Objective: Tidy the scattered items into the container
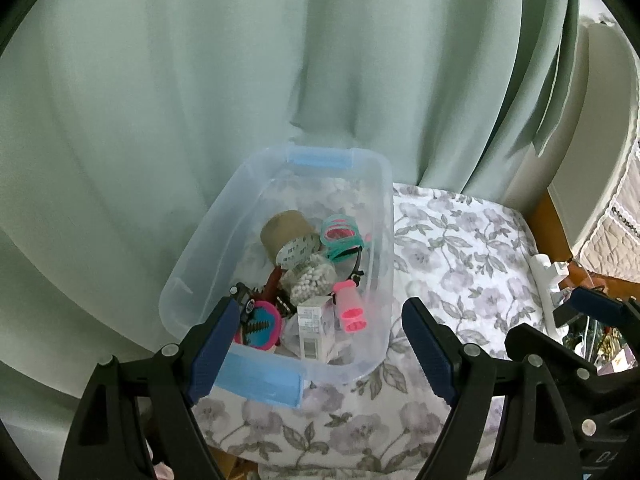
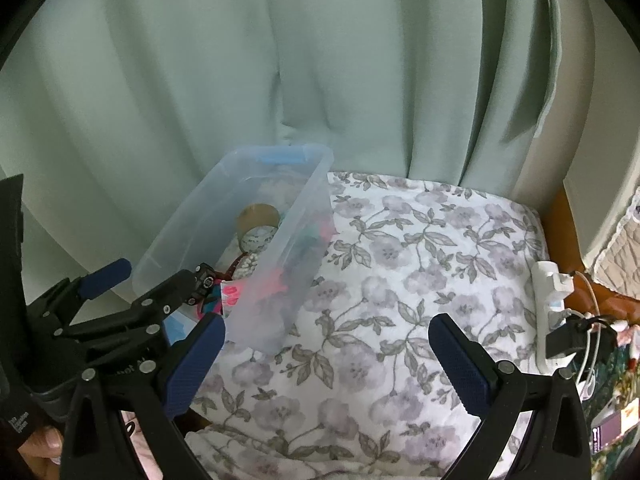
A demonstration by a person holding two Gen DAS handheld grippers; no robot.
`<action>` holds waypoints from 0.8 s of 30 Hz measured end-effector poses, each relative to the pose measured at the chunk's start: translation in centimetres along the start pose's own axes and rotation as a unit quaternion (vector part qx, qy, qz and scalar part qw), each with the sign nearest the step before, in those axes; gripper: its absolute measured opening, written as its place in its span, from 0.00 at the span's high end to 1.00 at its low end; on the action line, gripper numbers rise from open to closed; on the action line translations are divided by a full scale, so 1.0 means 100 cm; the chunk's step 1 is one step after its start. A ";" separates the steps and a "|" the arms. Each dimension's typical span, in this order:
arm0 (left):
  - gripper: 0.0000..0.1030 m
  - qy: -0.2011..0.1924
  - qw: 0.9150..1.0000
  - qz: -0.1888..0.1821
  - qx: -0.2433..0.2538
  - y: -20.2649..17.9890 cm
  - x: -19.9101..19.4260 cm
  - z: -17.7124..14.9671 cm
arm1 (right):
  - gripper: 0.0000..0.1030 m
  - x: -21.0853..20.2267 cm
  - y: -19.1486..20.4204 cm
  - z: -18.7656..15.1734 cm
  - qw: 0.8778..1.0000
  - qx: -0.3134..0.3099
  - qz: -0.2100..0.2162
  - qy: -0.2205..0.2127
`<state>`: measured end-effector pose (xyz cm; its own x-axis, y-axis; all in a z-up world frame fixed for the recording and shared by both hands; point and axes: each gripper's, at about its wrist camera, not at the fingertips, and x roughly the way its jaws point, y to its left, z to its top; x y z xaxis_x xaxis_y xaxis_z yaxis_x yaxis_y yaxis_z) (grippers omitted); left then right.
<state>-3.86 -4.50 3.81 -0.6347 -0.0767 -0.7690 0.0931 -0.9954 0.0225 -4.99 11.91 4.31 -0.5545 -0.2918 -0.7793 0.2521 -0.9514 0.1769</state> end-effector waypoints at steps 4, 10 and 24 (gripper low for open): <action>0.18 0.004 1.000 0.005 0.006 -0.002 -0.008 0.001 | 0.00 -0.008 0.000 -0.002 1.000 0.010 -0.004 0.004; 0.18 0.005 1.000 0.000 0.014 -0.007 -0.022 -0.001 | 0.00 -0.027 -0.002 -0.005 1.000 0.019 -0.010 0.005; 0.18 0.001 0.999 -0.017 0.032 -0.023 -0.043 -0.004 | 0.00 -0.056 -0.010 -0.014 0.999 0.035 -0.027 -0.001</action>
<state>-0.97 -1.88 6.81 -0.6350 -0.0435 -0.7713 0.0226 -0.9990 0.0377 -1.02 14.61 7.70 -0.5672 -0.2402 -0.7878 0.1658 -0.9703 0.1764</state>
